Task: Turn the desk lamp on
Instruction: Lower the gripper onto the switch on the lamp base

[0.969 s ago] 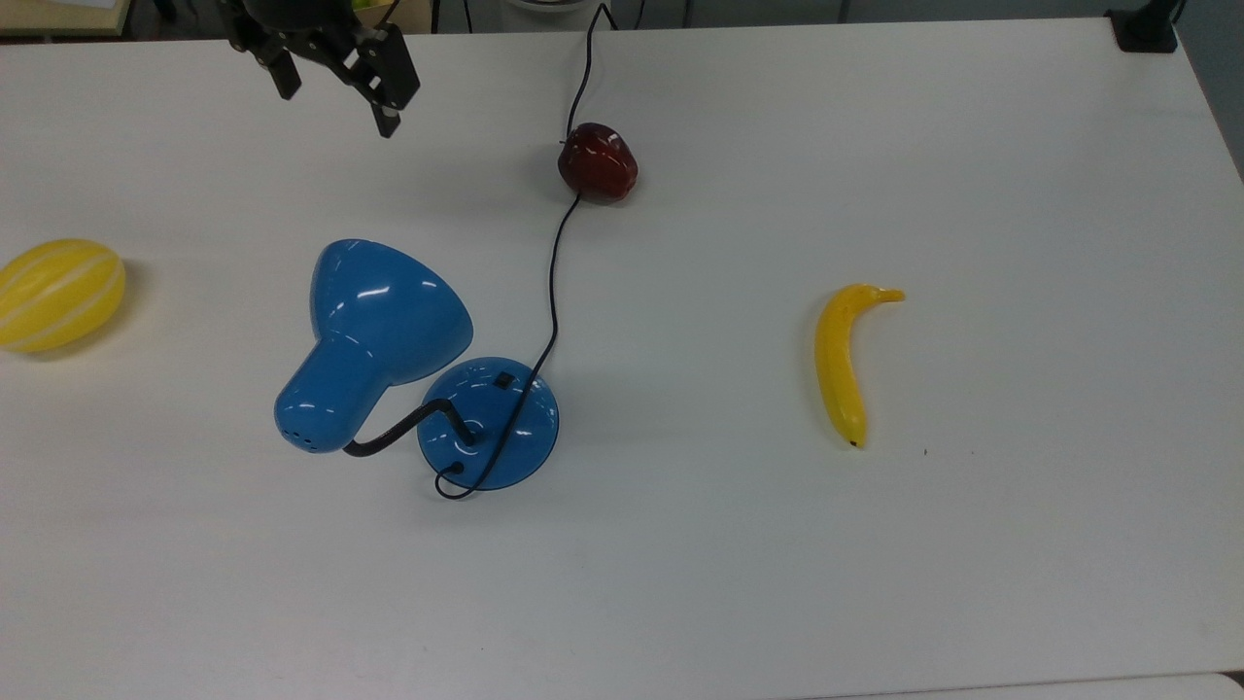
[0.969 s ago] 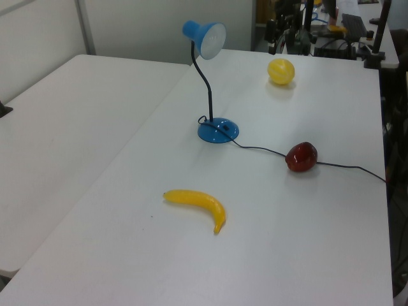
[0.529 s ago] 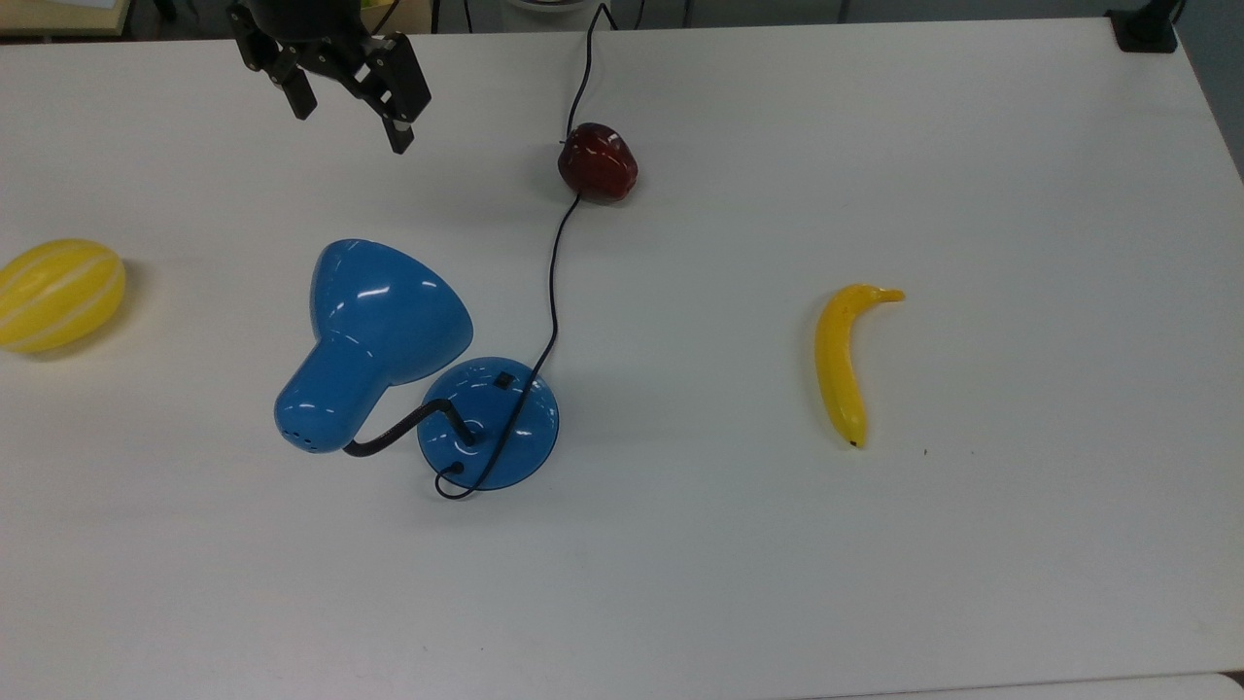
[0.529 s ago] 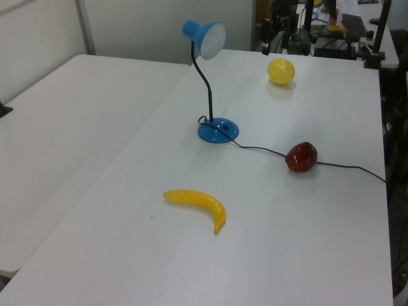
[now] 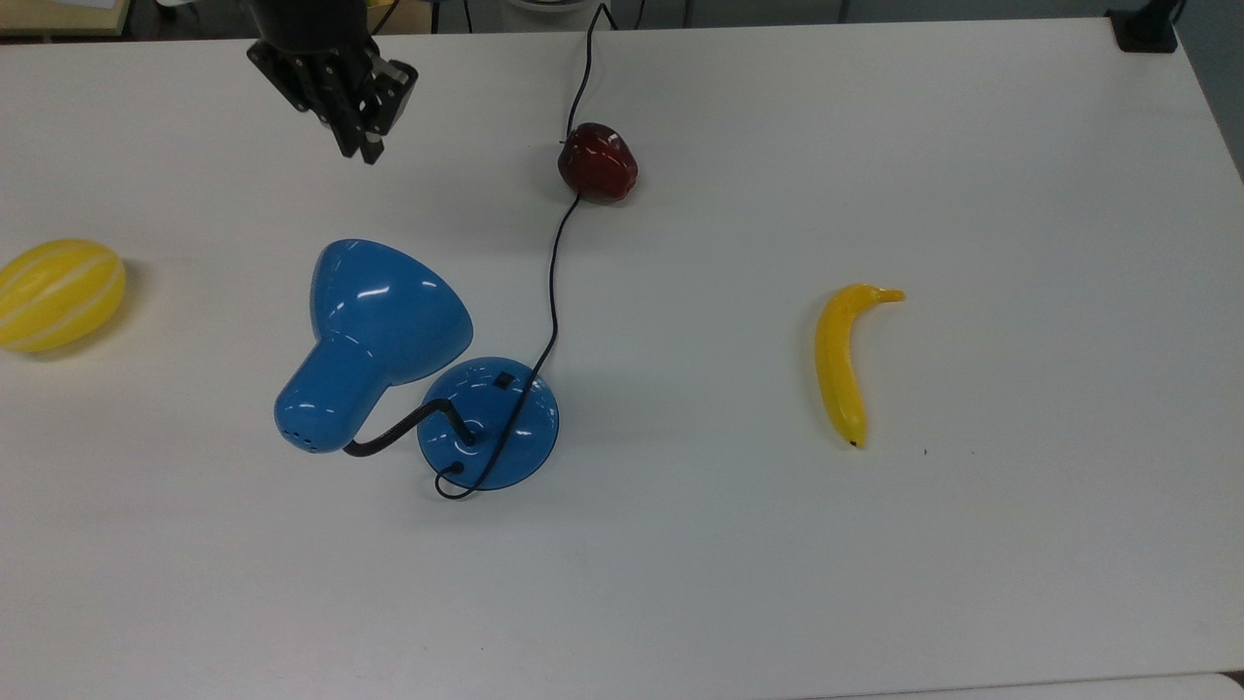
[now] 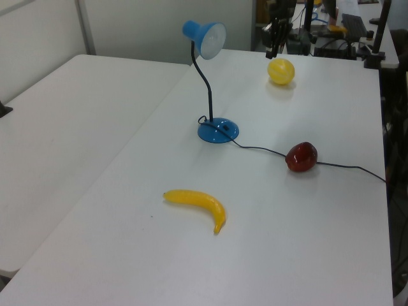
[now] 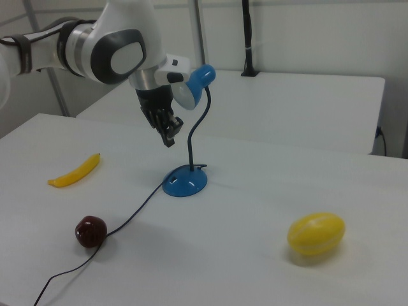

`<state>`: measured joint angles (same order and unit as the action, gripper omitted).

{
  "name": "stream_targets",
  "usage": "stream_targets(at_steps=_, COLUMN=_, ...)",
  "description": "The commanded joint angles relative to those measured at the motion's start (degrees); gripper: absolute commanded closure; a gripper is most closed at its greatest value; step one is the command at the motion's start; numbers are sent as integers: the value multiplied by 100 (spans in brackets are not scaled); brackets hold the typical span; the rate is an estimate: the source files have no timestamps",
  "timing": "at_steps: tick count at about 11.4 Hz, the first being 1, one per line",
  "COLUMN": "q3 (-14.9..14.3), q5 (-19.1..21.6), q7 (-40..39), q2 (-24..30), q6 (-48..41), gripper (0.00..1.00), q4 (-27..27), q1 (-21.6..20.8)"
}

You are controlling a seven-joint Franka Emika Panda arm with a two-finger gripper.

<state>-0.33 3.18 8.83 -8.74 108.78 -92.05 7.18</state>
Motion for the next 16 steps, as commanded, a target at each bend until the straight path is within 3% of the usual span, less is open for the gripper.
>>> stream_targets(at_steps=1, q3=-11, q5=139, q7=-294, q2=-215, q6=738, gripper=100, q4=-146, q1=-58)
stream_targets(at_steps=8, q3=-63, q5=34, q7=12, q2=-1348, q6=1996, gripper=100, q4=-129, q1=-796)
stream_targets(at_steps=13, q3=-64, q5=-598, q7=584, q2=-1912, q6=2454, gripper=100, q4=-103, q1=-1007)
stream_targets(at_steps=16, q3=-64, q5=-661, q7=664, q2=-2088, q6=2699, gripper=100, q4=-94, q1=-1034)
